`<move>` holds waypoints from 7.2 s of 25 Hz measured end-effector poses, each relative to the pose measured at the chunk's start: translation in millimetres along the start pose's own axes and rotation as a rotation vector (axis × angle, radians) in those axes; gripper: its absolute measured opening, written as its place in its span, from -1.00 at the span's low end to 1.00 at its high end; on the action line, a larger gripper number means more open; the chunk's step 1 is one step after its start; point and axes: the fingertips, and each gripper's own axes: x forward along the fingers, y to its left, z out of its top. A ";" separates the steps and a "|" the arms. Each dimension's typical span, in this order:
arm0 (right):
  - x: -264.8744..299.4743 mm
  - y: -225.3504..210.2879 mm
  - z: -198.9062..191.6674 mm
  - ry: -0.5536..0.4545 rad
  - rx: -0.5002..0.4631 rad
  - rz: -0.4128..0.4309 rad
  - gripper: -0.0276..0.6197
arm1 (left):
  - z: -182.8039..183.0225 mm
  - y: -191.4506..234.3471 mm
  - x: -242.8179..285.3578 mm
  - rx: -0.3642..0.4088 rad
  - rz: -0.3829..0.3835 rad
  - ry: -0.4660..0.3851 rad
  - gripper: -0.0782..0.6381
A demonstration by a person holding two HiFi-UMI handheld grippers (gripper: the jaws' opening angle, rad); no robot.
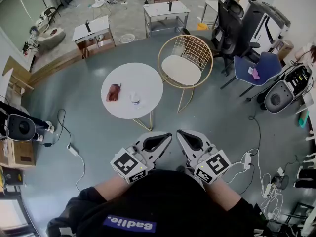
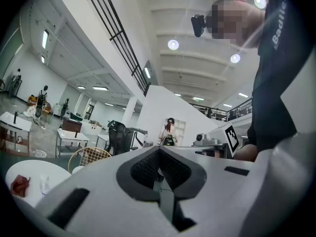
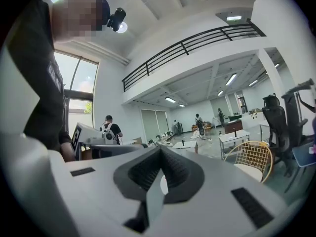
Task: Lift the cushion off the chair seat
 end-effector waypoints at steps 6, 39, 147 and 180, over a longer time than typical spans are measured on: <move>7.1 1.6 -2.0 0.009 -0.002 0.001 -0.83 | 1.1 5.7 -2.5 -0.001 -0.005 -0.003 -0.77; 74.9 -108.9 -9.4 0.026 -0.020 -0.059 -0.83 | 4.1 100.7 52.8 -0.008 0.005 -0.012 -0.77; 279.2 -588.7 -311.4 0.908 -0.581 -0.402 -0.76 | -141.6 314.1 200.1 -0.207 0.278 0.040 -0.77; 136.0 -277.4 -26.9 0.333 -0.051 -0.283 -0.77 | -19.6 225.6 160.3 -0.065 0.069 0.095 -0.77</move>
